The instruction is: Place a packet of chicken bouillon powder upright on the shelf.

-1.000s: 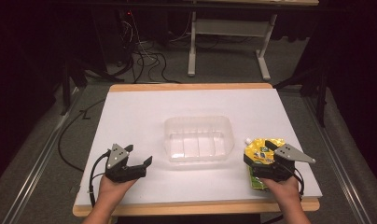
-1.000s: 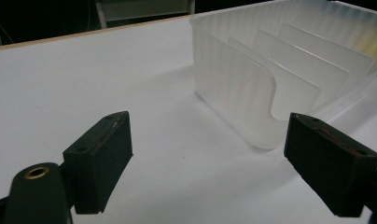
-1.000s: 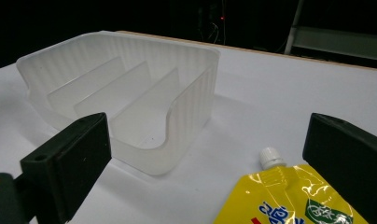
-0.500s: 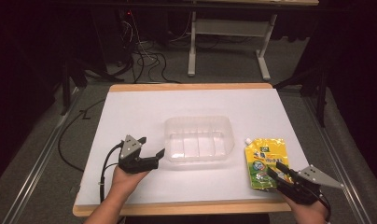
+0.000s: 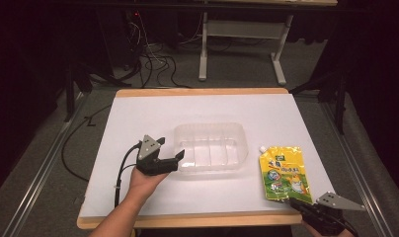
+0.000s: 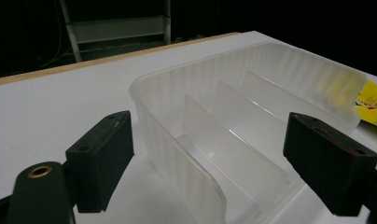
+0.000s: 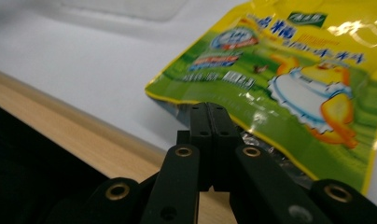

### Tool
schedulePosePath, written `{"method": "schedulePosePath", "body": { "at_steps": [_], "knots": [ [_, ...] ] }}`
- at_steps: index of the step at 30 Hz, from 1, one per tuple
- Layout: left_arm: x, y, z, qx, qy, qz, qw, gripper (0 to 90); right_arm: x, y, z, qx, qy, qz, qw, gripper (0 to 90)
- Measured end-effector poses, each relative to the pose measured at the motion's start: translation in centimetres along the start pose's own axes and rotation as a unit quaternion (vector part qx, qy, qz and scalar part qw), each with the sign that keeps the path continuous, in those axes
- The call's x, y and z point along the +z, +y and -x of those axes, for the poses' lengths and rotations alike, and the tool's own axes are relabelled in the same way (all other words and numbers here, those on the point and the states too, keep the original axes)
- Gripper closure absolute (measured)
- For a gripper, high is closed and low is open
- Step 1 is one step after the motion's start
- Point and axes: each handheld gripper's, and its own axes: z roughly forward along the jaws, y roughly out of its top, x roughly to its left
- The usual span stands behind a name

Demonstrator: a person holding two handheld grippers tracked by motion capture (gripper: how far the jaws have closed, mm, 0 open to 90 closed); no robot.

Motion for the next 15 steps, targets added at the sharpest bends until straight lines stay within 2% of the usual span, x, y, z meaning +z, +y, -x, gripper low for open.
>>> {"method": "schedulePosePath", "body": {
  "at_steps": [3,6,10,15],
  "knots": [
    [-0.2,0.0,-0.1,0.003,0.002,0.0,1.0,16.6,0.7,-0.1,0.1,-0.002,0.003,-0.02,0.9998,90.0],
    [-0.5,-0.2,-0.3,0.004,0.007,0.001,1.0,16.6,0.9,0.1,0.4,0.008,0.002,-0.014,0.9999,90.0],
    [-1.1,-0.3,-0.5,0.01,0.017,0.0,0.9998,16.6,1.5,0.3,0.6,0.004,-0.001,-0.017,0.9999,90.0],
    [-2.3,-0.8,-1.2,0.001,0.029,0.001,0.9996,16.6,2.9,1.5,1.0,0.0,0.0,-0.012,0.9999,90.0]
  ]
}}
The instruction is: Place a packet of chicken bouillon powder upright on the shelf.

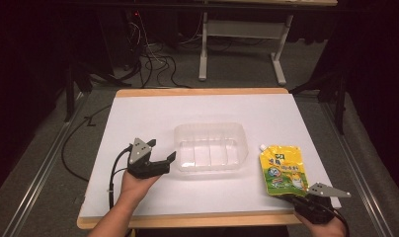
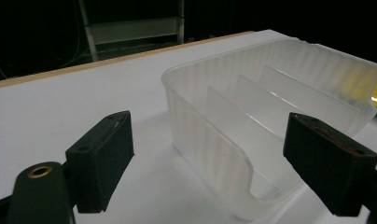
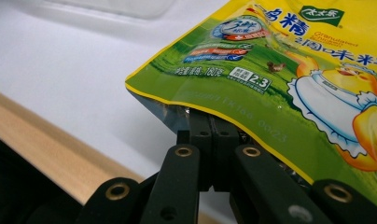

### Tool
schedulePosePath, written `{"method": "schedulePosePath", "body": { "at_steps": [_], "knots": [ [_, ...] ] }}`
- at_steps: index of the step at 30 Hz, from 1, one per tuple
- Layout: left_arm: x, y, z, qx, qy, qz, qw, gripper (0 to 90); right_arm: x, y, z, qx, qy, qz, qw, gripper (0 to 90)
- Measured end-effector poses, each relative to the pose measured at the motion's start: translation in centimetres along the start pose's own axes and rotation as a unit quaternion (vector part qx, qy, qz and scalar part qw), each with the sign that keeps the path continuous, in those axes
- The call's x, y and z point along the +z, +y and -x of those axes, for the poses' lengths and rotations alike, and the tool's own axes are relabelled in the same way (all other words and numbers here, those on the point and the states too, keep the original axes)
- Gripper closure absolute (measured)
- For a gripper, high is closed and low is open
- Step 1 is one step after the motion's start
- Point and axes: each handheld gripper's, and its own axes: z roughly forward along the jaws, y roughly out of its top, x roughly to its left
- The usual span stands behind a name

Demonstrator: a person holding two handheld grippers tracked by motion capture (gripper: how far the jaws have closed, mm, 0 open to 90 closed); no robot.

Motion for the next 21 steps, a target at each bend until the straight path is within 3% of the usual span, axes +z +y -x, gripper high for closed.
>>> {"method": "schedulePosePath", "body": {
  "at_steps": [9,14,18,21],
  "knots": [
    [-2.6,-1.0,-1.6,-0.013,0.031,0.0,0.9994,16.6,2.3,2.0,-0.5,-0.023,0.017,-0.003,0.9996,90.0],
    [-4.1,-1.6,-2.5,-0.027,0.048,0.002,0.9985,16.7,3.7,3.4,-1.6,-0.048,0.045,-0.005,0.9978,90.0],
    [-4.5,-1.9,-2.9,-0.03,0.05,-0.003,0.9983,17.1,3.5,4.3,-2.2,-0.058,0.063,0.014,0.9962,88.9],
    [-4.5,-2.0,-3.0,-0.032,0.049,-0.007,0.9983,17.1,3.2,4.8,-2.1,-0.053,0.061,0.035,0.9961,85.6]
  ]
}}
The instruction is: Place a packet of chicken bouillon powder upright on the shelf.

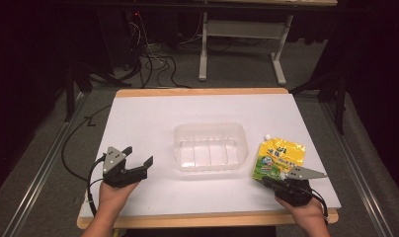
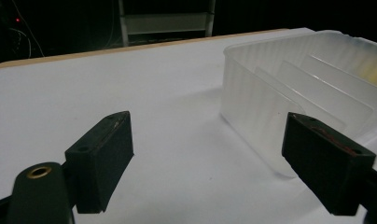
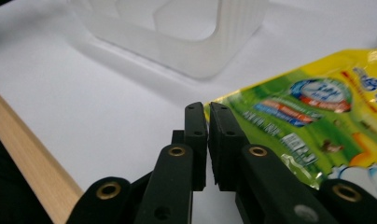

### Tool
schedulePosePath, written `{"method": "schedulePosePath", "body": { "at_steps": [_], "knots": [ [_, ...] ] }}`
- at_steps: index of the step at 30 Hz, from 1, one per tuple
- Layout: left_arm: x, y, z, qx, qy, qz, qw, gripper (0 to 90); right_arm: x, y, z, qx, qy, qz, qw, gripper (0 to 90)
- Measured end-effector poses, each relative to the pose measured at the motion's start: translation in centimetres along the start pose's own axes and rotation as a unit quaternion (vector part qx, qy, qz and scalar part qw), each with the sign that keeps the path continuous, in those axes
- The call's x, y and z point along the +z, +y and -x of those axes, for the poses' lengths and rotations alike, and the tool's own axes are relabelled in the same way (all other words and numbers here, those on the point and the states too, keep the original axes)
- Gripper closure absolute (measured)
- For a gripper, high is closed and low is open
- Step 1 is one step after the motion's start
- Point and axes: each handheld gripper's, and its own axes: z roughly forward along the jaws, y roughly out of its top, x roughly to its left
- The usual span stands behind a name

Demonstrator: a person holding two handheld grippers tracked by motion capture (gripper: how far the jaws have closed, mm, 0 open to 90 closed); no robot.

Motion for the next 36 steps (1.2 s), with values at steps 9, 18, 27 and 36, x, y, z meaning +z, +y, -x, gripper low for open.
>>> {"method": "schedulePosePath", "body": {
  "at_steps": [9,18,27,36],
  "knots": [
    [0.5,-0.4,0.1,0.007,-0.012,-0.02,0.9997,18.1,-0.8,0.9,1.6,0.024,-0.037,0.044,0.998,71.4],
    [0.7,-0.5,0.1,-0.003,-0.033,-0.022,0.9992,24.3,-0.5,2.4,3.8,0.053,-0.073,0.072,0.9933,61.5],
    [0.7,-0.7,0.2,0.009,-0.036,-0.028,0.9989,24.6,0.3,2.9,7.7,0.094,-0.109,0.072,0.9869,57.5],
    [0.8,-0.8,0.2,0.012,-0.039,-0.03,0.9987,24.6,0.7,2.1,11.6,0.128,-0.142,0.061,0.9796,55.3]
  ]
}}
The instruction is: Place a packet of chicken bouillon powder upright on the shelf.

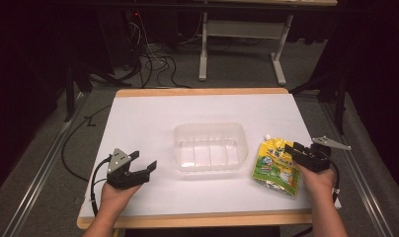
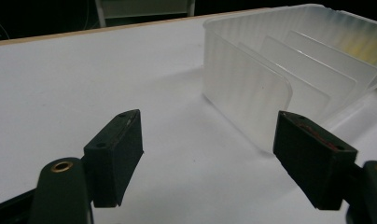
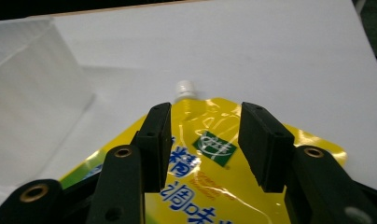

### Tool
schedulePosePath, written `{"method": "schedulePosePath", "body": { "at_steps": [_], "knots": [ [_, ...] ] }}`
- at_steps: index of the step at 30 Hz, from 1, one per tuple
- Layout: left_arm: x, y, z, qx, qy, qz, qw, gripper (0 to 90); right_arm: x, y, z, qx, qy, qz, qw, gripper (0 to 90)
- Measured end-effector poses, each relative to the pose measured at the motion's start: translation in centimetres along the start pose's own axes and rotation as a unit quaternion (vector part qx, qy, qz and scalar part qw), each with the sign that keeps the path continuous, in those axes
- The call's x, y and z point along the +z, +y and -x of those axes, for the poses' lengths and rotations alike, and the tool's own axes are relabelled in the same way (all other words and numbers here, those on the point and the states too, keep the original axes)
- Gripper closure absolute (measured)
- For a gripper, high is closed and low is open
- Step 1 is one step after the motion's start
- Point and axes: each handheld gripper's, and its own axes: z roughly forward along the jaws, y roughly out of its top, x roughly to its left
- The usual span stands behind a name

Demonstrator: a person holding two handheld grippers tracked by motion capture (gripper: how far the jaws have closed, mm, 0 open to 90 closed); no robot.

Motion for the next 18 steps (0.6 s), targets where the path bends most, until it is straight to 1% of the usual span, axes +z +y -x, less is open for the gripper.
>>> {"method": "schedulePosePath", "body": {
  "at_steps": [1,2,3,4,5,6,7,9,10,12,13,14,16,18],
  "knots": [
    [0.0,0.0,0.1,0.003,0.0,-0.001,1.0,24.6,0.0,-0.1,0.4,0.005,-0.003,-0.002,1.0,55.2],
    [0.0,0.0,0.1,0.003,0.0,-0.001,1.0,24.6,0.0,-0.1,0.4,0.005,-0.003,-0.002,1.0,55.2],
    [0.0,0.0,0.1,0.003,-0.001,-0.002,1.0,24.6,0.0,-0.1,0.8,0.011,-0.005,-0.002,0.9999,54.7],
    [0.0,0.0,0.1,0.004,-0.002,-0.003,1.0,24.6,0.0,-0.2,1.2,0.016,-0.007,-0.003,0.9998,54.0],
    [0.1,-0.1,0.1,0.005,-0.001,-0.002,1.0,24.7,0.0,-0.5,2.1,0.025,-0.013,-0.004,0.9996,53.1],
    [0.1,-0.1,0.1,0.005,-0.001,-0.002,1.0,24.7,0.0,-0.5,2.1,0.025,-0.013,-0.004,0.9996,53.1],
    [0.1,-0.1,0.2,0.006,-0.002,-0.004,1.0,24.7,0.0,-0.7,2.8,0.036,-0.018,-0.009,0.9991,51.9],
    [0.1,-0.1,0.2,0.007,-0.003,-0.006,1.0,24.7,0.0,-1.0,3.5,0.049,-0.022,-0.013,0.9985,50.2],
    [0.2,-0.1,0.2,0.007,-0.003,-0.006,0.9999,24.7,0.0,-1.0,3.5,0.049,-0.022,-0.013,0.9985,50.2],
    [0.2,-0.1,0.2,0.008,-0.002,-0.007,0.9999,24.7,0.1,-1.2,4.2,0.064,-0.022,-0.018,0.9975,47.2],
    [0.2,-0.2,0.2,0.008,-0.002,-0.007,0.9999,24.7,0.1,-1.5,4.8,0.077,-0.023,-0.019,0.9966,44.2],
    [0.2,-0.2,0.3,0.009,-0.003,-0.007,0.9999,24.7,0.1,-1.5,4.8,0.077,-0.023,-0.019,0.9966,44.2],
    [0.3,-0.2,0.3,0.012,-0.004,-0.009,0.9999,24.8,0.2,-1.7,5.2,0.09,-0.019,-0.024,0.9955,41.7],
    [0.3,-0.2,0.3,0.013,-0.004,-0.011,0.9999,24.8,0.4,-1.7,5.6,0.106,-0.019,-0.031,0.9937,39.5]
  ]
}}
